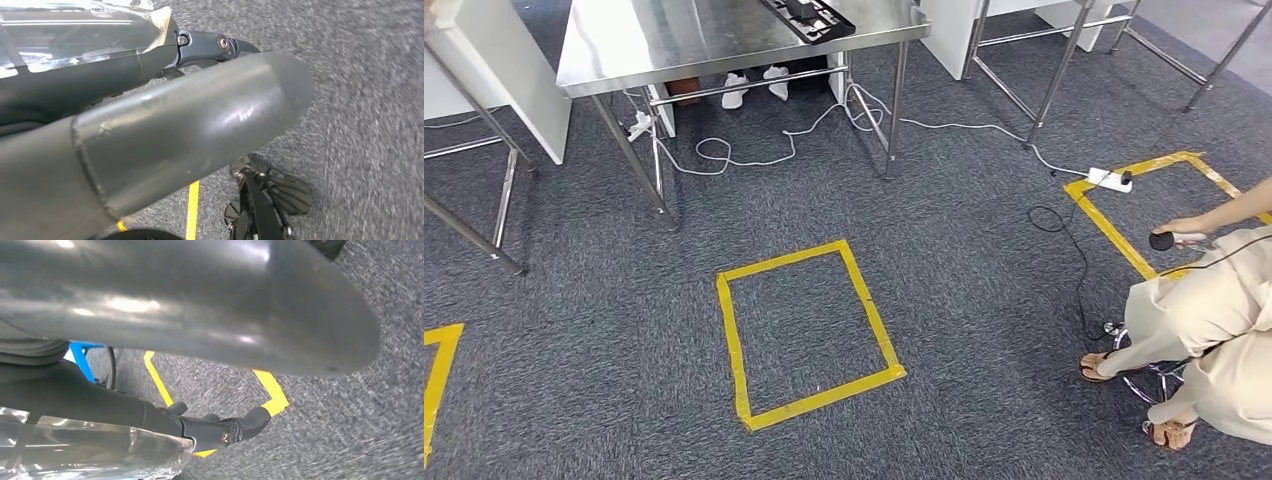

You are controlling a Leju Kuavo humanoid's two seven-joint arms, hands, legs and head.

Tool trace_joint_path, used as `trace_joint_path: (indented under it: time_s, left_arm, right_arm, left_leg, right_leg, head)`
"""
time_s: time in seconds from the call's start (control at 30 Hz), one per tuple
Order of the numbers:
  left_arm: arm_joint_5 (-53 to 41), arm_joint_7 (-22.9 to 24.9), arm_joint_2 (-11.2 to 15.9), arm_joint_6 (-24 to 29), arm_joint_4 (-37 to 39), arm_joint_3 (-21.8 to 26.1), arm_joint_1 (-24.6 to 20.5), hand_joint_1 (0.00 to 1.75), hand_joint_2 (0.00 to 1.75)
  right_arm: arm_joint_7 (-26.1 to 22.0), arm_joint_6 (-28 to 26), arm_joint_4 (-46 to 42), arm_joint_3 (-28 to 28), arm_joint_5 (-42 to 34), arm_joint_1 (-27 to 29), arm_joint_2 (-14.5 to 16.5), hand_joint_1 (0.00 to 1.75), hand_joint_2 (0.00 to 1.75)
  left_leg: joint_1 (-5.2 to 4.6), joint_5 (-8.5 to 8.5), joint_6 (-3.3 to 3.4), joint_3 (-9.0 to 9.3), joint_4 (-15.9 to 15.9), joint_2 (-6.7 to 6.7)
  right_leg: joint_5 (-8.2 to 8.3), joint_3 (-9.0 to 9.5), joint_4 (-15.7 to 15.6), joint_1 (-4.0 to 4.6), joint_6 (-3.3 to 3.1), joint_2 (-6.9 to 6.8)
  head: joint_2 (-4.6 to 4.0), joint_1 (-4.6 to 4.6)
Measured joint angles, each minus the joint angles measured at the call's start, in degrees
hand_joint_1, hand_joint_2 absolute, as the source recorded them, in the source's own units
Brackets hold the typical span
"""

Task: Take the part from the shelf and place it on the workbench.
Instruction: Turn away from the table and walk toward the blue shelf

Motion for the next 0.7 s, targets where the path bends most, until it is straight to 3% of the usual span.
trace_joint_path:
  time_s: [0.07, 0.1, 0.17, 0.2, 0.27, 0.33, 0.4, 0.43, 0.47, 0.53, 0.6, 0.67, 0.7]
  left_arm:
    - [0.0, 0.0, 0.1, 0.0, 0.0, 0.0, 0.0, 0.0, 0.0]
    - [0.0, 0.0, 0.1, 0.0, 0.0, 0.0, 0.0, 0.0, 0.0]
    - [0.0, 0.1, 0.2, -0.1, 0.0, 0.0, -0.1, 0.0, 0.0]
    - [0.0, 0.1, 0.1, -0.1, 0.0, 0.0, -0.1, 0.0, 0.0]
    - [0.0, 0.2, 0.0, 0.0, 0.0, 0.0, -0.1, 0.0, 0.0]
    - [0.0, 0.3, 0.0, 0.0, 0.0, 0.0, 0.0, 0.0, 0.0]
    - [0.1, 0.5, 0.0, 0.0, 0.0, 0.0, 0.0, 0.0, 0.0]
    - [0.2, 0.6, 0.0, 0.0, 0.0, 0.0, 0.1, 0.0, 0.0]
    - [0.3, 0.6, 0.0, 0.1, 0.0, 0.0, 0.0, 0.0, 0.0]
    - [0.3, 0.7, -0.1, 0.1, 0.0, 0.0, 0.0, 0.0, 0.0]
    - [0.3, 0.7, -0.1, 0.1, 0.0, 0.0, 0.0, 0.0, 0.0]
    - [0.2, 0.7, -0.1, 0.1, 0.0, 0.0, 0.0, 0.0, 0.0]
    - [0.1, 0.6, -0.2, 0.0, 0.0, 0.0, -0.1, 0.0, 0.0]
  right_arm:
    - [0.0, 0.0, 0.0, -0.1, 0.0, -0.2, 0.2, 0.0, 0.0]
    - [0.0, 0.0, 0.0, -0.1, 0.0, -0.3, 0.2, 0.0, 0.0]
    - [0.0, 0.0, 0.0, -0.1, 0.0, -0.3, 0.3, 0.0, 0.0]
    - [0.0, 0.0, 0.0, -0.1, 0.0, -0.2, 0.3, 0.0, 0.0]
    - [0.1, 0.0, 0.0, -0.2, 0.0, -0.3, 0.2, 0.0, 0.0]
    - [0.2, 0.0, 0.0, -0.2, 0.0, -0.4, 0.1, 0.0, 0.0]
    - [0.4, 0.0, 0.0, -0.2, 0.0, -0.3, 0.1, 0.0, 0.0]
    - [0.5, 0.0, 0.0, -0.2, 0.1, -0.2, 0.1, 0.0, 0.0]
    - [0.6, 0.0, 0.0, -0.2, 0.2, -0.1, 0.1, 0.0, 0.0]
    - [0.9, 0.0, 0.0, -0.2, 0.3, -0.1, 0.1, 0.0, 0.0]
    - [1.1, 0.0, 0.0, -0.2, 0.3, -0.2, 0.0, 0.0, 0.0]
    - [1.3, 0.0, 0.0, -0.2, 0.3, -0.2, 0.0, 0.0, 0.0]
    - [1.4, 0.0, 0.0, -0.2, 0.2, -0.1, 0.0, 0.0, 0.0]
  left_leg:
    - [-0.11, 2.67, 0.79, 3.26, -6.9, -2.79]
    - [-0.23, 2.98, 0.95, 3.82, -8.3, -3.56]
    - [-0.56, 3.2, 1.08, 3.86, -8.8, -2.6]
    - [-0.58, 3.55, 1.23, 3.9, -9.2, -1.85]
    - [-0.47, 4.29, 1.73, 3.9, -10.2, -0.1]
    - [-0.57, 4.59, 2.03, 3.57, -10.4, 1.79]
    - [-0.72, 4.64, 2.02, 3.25, -10.4, 3.7]
    - [-0.76, 4.65, 1.99, 3.17, -10.4, 4.59]
    - [-0.77, 4.67, 1.95, 3.17, -10.4, 5.39]
    - [-0.8, 4.68, 1.8, 3.31, -10.3, 6.69]
    - [-1.07, 4.6, 1.49, 3.47, -10.2, 7.54]
    - [-1.34, 4.45, 0.95, 3.68, -10.1, 8.3]
    - [-1.38, 4.41, 0.63, 3.85, -10.1, 8.79]
  right_leg:
    - [0.24, -0.24, 0.1, 0.27, 0.35, 1.33]
    - [0.41, -0.51, 0.1, 0.28, 0.63, 1.9]
    - [0.89, -1.22, -0.1, 0.14, 1.42, 3.16]
    - [0.91, -1.54, 0.1, 0.13, 1.72, 3.11]
    - [-0.95, -3.5, 3.2, 0.33, 1.69, 0.62]
    - [-4.86, -7.08, 10.6, 0.34, 1.29, -2.52]
    - [-7.18, -9.34, 16.3, 0.15, 1.66, -3.35]
    - [-7.02, -8.69, 16.0, 0.06, 2.13, -3.59]
    - [-6.1, -6.75, 13.4, -0.01, 2.66, -3.97]
    - [-3.66, -1.2, 4.8, -0.04, 3.36, -5.71]
    - [-2.26, 1.82, -0.5, 0.22, 3.13, -7.91]
    - [-1.69, 1.93, -1.3, 0.61, 2.41, -8.24]
    - [-1.46, 1.82, -1.4, 0.73, 2.12, -7.73]
  head:
    - [0.0, 0.03]
    - [0.0, 0.04]
    - [0.0, 0.02]
    - [0.0, 0.02]
    - [0.0, 0.18]
    - [0.0, 0.38]
    - [0.0, 0.44]
    - [0.0, 0.44]
    - [0.0, 0.46]
    - [0.0, 0.47]
    - [0.0, 0.46]
    - [0.0, 0.39]
    - [0.0, 0.35]
